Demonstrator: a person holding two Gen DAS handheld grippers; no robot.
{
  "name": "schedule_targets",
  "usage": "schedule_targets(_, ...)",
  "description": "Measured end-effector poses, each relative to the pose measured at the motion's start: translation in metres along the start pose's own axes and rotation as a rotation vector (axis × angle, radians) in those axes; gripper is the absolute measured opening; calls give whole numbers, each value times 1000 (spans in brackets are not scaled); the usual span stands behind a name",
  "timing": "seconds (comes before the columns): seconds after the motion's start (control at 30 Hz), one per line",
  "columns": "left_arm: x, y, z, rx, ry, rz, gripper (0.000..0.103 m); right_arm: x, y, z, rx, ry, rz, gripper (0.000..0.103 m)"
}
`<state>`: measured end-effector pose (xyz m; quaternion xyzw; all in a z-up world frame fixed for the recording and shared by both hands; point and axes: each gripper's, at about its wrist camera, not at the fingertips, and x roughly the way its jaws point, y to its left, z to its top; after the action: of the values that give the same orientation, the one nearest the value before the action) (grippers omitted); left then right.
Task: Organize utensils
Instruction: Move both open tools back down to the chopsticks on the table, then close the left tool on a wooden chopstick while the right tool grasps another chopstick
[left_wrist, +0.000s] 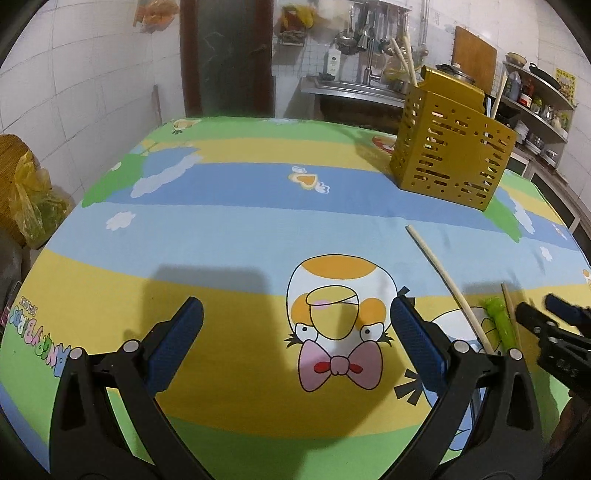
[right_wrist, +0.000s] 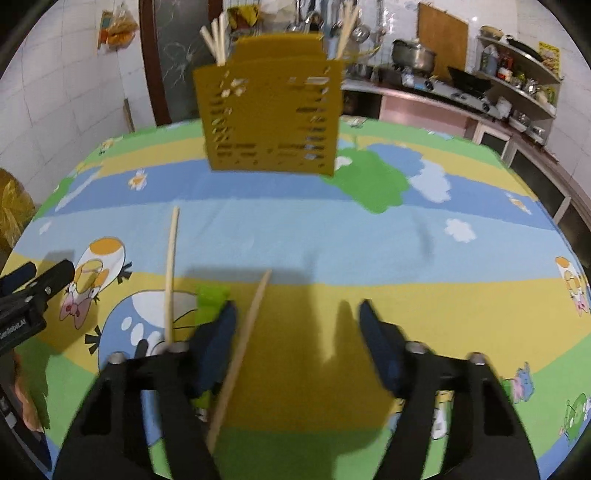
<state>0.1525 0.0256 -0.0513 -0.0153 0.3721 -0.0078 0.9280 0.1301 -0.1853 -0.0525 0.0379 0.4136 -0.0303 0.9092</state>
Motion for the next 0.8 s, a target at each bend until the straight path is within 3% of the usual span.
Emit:
schedule_targets(0.17,-1,-2,1,0,4,0,98,11,10,2,19,44,-8,35)
schedule_targets(0.23,-2,-5,3,-14,13,-12,98,12,12,3,25,47,12,12)
schedule_targets(0.47,-2,-34,14,0,42,-34,98,12,1,8,26,34,38,9)
schedule_targets(0.67,20,-76,24,22,112,-42,98,21,-41,18,63,52,33,9)
schedule_targets(0.8,38,-96,28,17,155,-41,90,22,-60,17,84,51,46,9)
